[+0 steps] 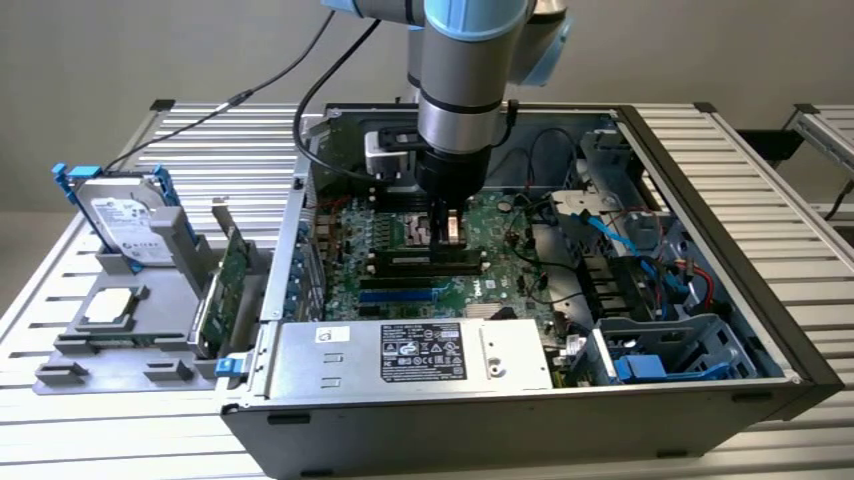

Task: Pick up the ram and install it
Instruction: 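Insert the ram into the slot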

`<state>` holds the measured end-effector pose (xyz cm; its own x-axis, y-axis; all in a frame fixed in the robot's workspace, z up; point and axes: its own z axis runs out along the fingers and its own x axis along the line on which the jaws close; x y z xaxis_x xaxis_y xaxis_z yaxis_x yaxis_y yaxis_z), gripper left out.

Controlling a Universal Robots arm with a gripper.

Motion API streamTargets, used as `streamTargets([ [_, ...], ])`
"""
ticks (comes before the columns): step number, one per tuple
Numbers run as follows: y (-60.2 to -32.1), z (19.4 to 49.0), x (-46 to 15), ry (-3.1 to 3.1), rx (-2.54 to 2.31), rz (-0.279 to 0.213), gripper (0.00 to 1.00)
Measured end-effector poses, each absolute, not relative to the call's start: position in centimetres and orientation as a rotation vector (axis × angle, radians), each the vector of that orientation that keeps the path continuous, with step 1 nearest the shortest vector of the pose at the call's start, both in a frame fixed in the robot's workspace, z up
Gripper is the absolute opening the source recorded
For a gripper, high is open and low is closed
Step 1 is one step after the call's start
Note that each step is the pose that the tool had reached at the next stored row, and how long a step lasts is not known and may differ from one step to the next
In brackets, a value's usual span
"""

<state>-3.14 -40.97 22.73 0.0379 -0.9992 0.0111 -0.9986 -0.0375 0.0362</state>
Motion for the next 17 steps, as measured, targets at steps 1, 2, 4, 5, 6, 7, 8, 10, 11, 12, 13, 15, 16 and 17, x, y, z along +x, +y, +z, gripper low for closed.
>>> streamTargets([
  [1, -40.98, 22.72, -3.14, -2.156, 2.239, -0.027, 0.14],
  [2, -40.98, 22.71, -3.14, -2.156, 2.239, -0.027, 0.14],
  [4, -40.99, 22.71, -3.13, -2.156, 2.239, -0.027, 0.14],
  [5, -40.99, 22.71, -3.13, -2.156, 2.238, -0.026, 0.14],
  [6, -41.0, 22.71, -3.13, -2.155, 2.238, -0.026, 0.14],
  [7, -41.0, 22.71, -3.13, -2.155, 2.238, -0.026, 0.14],
  [8, -41.01, 22.71, -3.13, -2.155, 2.238, -0.026, 0.14],
  [10, -41.04, 22.68, -3.13, -2.155, 2.238, -0.026, 0.14],
  [11, -41.05, 22.66, -3.13, -2.155, 2.238, -0.026, 0.14],
  [12, -41.07, 22.63, -3.13, -2.155, 2.238, -0.026, 0.14],
  [13, -41.08, 22.61, -3.13, -2.155, 2.238, -0.026, 0.14],
  [15, -41.09, 22.6, -3.13, -2.155, 2.238, -0.026, 0.14],
  [16, -41.09, 22.6, -3.13, -2.155, 2.238, -0.026, 0.14],
  [17, -41.09, 22.59, -3.13, -2.155, 2.238, -0.026, 0.14],
])
